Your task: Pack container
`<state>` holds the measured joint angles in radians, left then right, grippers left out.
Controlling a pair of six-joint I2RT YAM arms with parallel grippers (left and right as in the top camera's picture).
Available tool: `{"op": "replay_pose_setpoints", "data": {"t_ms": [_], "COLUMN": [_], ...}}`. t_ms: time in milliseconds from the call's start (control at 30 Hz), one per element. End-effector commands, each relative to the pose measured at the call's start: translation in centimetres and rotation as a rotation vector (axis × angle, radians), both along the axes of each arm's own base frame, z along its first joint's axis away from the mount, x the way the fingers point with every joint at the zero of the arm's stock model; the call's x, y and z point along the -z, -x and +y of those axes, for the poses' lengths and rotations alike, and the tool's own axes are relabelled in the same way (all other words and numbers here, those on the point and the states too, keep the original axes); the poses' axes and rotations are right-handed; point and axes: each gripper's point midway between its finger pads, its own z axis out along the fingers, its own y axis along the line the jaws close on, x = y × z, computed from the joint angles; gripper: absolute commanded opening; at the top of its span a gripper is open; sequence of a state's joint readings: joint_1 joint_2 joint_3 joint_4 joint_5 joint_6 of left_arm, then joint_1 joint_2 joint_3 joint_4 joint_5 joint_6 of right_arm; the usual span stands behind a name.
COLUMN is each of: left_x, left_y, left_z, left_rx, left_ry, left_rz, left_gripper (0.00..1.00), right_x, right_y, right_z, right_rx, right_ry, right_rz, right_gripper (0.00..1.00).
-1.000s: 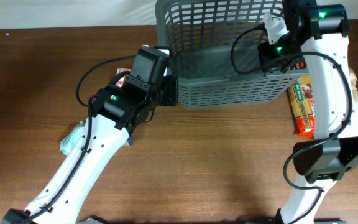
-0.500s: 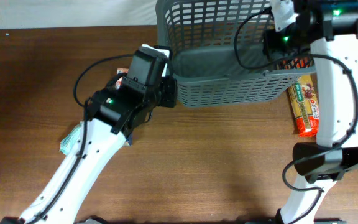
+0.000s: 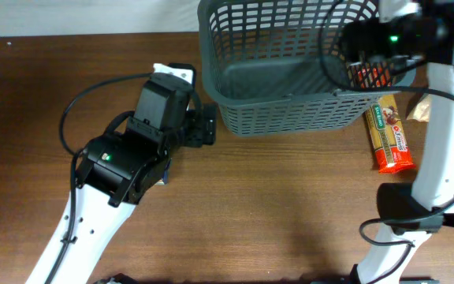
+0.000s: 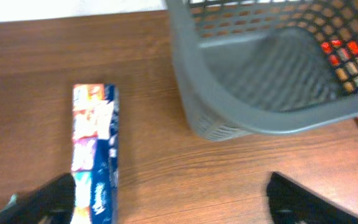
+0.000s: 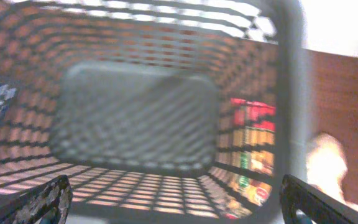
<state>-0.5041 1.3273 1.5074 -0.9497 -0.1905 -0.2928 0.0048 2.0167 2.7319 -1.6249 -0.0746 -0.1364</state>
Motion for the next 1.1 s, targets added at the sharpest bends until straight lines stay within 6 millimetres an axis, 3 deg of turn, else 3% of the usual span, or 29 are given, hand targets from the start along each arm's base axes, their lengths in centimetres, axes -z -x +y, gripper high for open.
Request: {"op": "replay_pose_setpoints", "data": {"t_ms": [0, 233, 300, 500, 667, 800, 1067], "left_x": [-1.3, -1.3, -1.4, -1.6, -1.2, -0.9, -0.8], "left_y": [0.1, 0.1, 0.0, -0.1, 0.1, 0.5, 0.6], "left_z": [2.4, 3.2, 3.6, 4.6, 4.8, 5.0, 5.1], "left_rx": [-0.086, -0.117, -0.133, -0.175, -0.178, -0.176, -0.175], "left_ry": [-0.066, -0.099, -0.113, -0.152, -0.168, -0.18, -0.184], "left_rz": [-0.049, -0.055, -0.062, -0.077, -0.061, -0.043, -0.037], "left_gripper": [1.0, 1.0, 1.0, 1.0, 1.0, 1.0, 0.99], "right_x": [-1.9, -2.2, -2.2, -2.3, -1.1, 0.1, 0.0], "right_y": [1.5, 4.8, 5.5, 6.3, 5.9, 6.3, 5.9], "right_z": [-6.0, -16.3, -18.0, -20.2, -21.3, -23.2, -23.0], "right_rx": [0.202, 0.506, 0.528, 0.502, 0.529, 0.687, 0.677], "right_ry": [0.028, -0.025, -0.058, -0.123, -0.134, -0.133, -0.145], "right_rz": [-0.043, -0.044, -0.046, -0.071, -0.043, -0.006, -0.02], "right_gripper": [0.99, 0.99, 0.99, 0.99, 0.99, 0.99, 0.99]}}
